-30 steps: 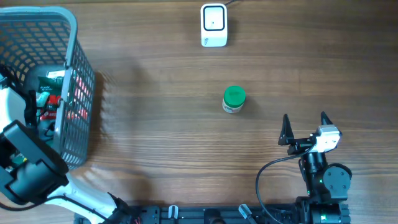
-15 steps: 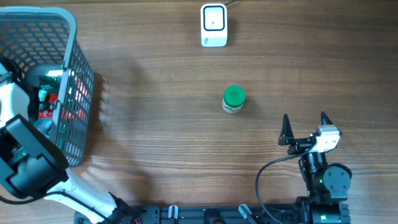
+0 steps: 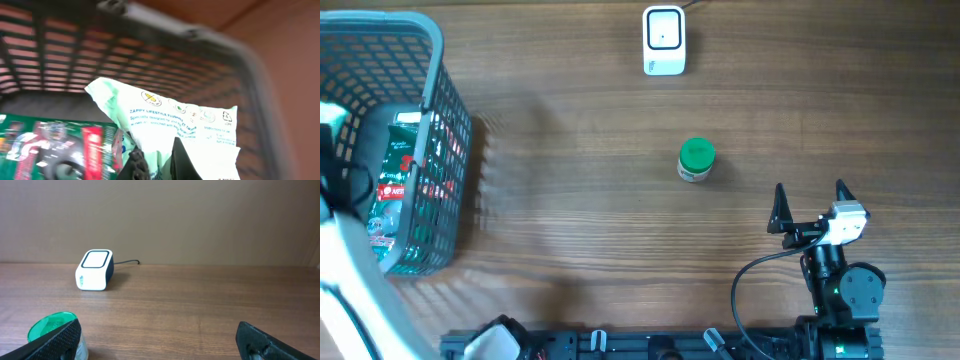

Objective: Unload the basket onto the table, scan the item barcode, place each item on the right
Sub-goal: 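Carry the pouch with the left gripper and drop it beside the jar, then grasp the red Nescafe stick in the basket with the left gripper, then place the red stick on the table left of the jar, then reach into the basket and grasp the green 3M glove pack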

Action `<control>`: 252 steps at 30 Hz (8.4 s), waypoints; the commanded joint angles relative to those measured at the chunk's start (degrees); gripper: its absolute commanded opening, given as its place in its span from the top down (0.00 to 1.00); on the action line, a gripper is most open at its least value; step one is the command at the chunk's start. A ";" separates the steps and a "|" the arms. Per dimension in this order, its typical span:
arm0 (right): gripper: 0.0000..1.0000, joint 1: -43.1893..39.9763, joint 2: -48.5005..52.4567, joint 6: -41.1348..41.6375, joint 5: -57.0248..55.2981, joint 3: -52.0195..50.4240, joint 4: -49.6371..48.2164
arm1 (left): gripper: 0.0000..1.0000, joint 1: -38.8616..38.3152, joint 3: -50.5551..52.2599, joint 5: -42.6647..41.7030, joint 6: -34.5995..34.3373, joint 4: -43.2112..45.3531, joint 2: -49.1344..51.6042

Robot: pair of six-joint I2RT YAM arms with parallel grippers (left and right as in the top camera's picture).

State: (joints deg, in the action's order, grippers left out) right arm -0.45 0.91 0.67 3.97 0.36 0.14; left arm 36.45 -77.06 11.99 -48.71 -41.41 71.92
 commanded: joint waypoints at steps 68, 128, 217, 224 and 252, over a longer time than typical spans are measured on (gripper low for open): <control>0.00 -0.26 -0.11 0.92 -0.81 -0.02 -0.15 | 0.00 -19.87 -23.04 3.91 -11.69 -23.43 8.92; 0.00 -0.26 -0.11 0.94 -0.81 -0.02 -0.15 | 0.96 -3.48 -31.10 -3.61 3.34 -38.51 37.55; 0.00 -0.26 -0.11 0.92 -0.81 -0.02 -0.15 | 0.00 -16.92 -34.64 14.69 -30.25 -29.49 16.81; 0.00 -0.26 -0.11 0.92 -0.81 -0.02 -0.15 | 0.00 -8.20 -34.64 6.29 -45.20 -38.62 28.50; 0.00 -0.26 -0.11 0.92 -0.81 -0.02 -0.15 | 0.00 -4.31 -31.52 1.01 -61.13 -47.19 54.31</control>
State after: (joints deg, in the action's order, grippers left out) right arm -0.45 0.91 0.86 3.95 0.36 0.14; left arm 32.67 -111.53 10.90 -108.38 -89.69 124.40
